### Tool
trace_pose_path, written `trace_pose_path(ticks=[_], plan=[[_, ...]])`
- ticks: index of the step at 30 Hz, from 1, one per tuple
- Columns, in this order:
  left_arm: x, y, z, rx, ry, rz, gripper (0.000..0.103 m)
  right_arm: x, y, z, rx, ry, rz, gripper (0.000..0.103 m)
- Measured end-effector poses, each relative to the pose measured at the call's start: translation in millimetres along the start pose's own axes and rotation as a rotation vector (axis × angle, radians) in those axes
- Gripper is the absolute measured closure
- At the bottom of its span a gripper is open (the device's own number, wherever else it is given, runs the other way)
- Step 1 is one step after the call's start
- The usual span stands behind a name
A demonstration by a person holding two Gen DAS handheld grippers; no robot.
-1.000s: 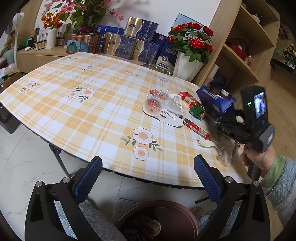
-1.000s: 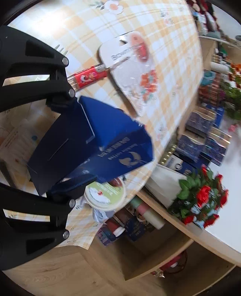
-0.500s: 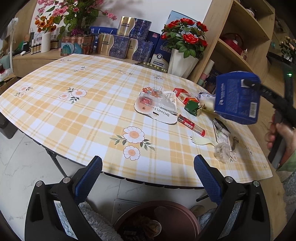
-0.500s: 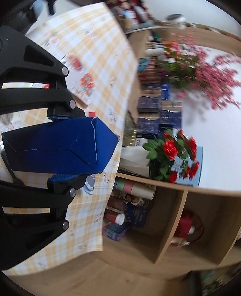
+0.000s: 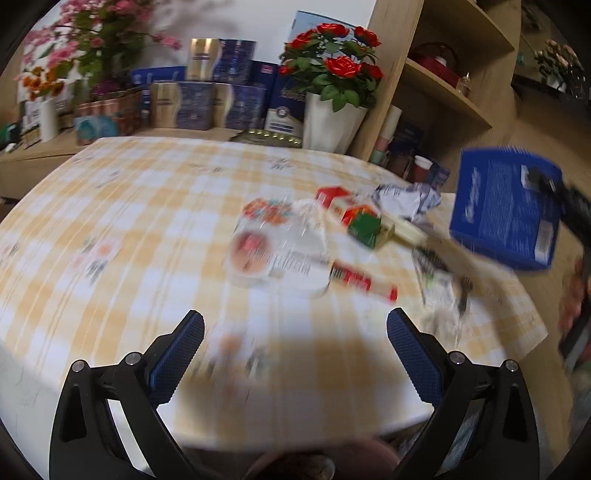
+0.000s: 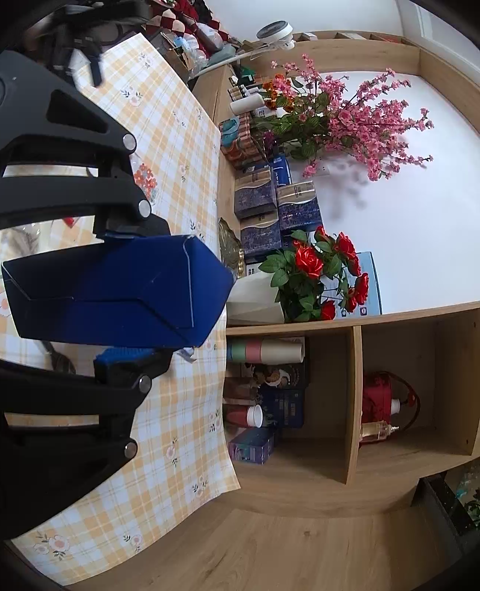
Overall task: Collect trash
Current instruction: 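Grasp the clear plastic tray with the left gripper while the right gripper holds the blue box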
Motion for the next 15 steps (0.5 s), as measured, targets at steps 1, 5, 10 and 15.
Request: trace_pose_path(ticks=[1,5,10,15], plan=[[6.9,0.2,-8.4,0.0,0.0,0.007,0.006,-1.0,1.6,2.0,0.002,-0.001,0.001,0.06],[54.9,-10.2,-49.6,-0.019,-0.03,0.012,0.024,-5.2,9.0,10.6,0.017,-0.001,0.009,0.06],[114.0,-25.8,-64.6,-0.013,-0.13,-0.038,0.03,-9.9,15.6,22.3,0.02,-0.009,0.015,0.06],[143.7,-26.8,-67.5,0.044,-0.164,-0.081,0.03,-13.1,20.2,29.7,0.019,-0.015,0.016,0.06]])
Point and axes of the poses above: each gripper's, at about its wrist camera, not at the fingertips, and x roughly the way its jaws point, y to its right, z to its underside, the point moved 8 cm from there along x, roughly the way its jaws point, and after that the axes turned 5 degrees about z, right-handed, at the moved point
